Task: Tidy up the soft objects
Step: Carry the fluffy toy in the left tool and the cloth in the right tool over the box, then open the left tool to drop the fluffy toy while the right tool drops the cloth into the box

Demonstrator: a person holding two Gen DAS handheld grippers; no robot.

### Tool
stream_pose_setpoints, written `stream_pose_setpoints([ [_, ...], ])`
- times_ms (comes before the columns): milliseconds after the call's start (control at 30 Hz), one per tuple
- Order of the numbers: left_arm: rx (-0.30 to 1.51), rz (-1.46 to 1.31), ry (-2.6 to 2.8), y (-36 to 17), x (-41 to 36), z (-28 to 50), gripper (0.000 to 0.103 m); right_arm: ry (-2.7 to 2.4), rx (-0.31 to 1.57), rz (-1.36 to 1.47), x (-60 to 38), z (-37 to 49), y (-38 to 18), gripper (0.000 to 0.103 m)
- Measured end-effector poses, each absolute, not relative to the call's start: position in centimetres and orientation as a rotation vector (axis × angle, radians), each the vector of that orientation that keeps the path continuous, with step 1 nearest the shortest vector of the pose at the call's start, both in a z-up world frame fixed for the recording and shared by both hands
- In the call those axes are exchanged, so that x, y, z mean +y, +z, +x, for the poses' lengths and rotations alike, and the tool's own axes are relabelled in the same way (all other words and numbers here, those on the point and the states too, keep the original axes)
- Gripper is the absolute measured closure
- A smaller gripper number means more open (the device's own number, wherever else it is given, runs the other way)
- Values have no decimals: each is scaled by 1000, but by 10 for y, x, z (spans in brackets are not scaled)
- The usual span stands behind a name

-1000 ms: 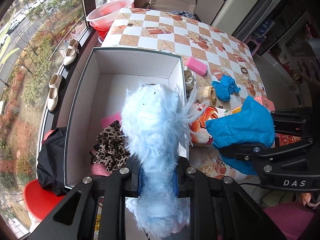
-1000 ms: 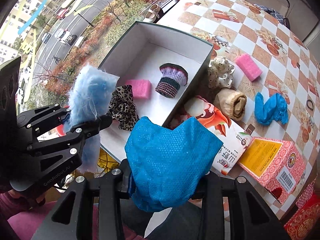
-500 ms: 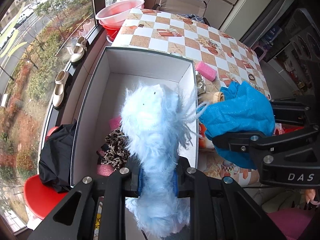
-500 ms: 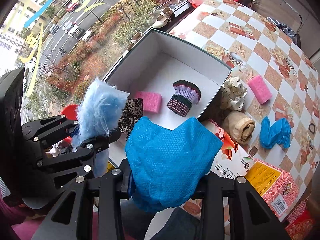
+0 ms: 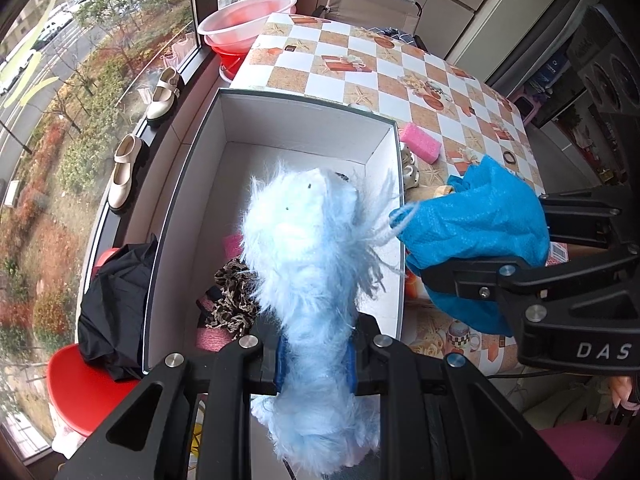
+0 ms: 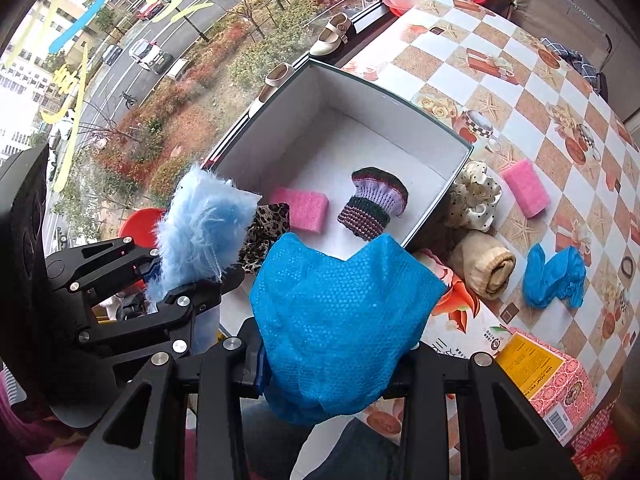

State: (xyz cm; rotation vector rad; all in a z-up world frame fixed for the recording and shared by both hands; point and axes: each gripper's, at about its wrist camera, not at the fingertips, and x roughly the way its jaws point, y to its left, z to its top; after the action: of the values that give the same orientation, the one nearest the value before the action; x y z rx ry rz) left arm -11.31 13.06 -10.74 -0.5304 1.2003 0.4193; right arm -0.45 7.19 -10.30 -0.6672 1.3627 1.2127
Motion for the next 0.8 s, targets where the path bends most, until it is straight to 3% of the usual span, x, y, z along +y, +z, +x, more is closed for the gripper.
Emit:
stream_pose_setpoints([
  [800,1213,-539,487,-117,160,-103,79,1205,1413,-607,95,11,-111,65],
])
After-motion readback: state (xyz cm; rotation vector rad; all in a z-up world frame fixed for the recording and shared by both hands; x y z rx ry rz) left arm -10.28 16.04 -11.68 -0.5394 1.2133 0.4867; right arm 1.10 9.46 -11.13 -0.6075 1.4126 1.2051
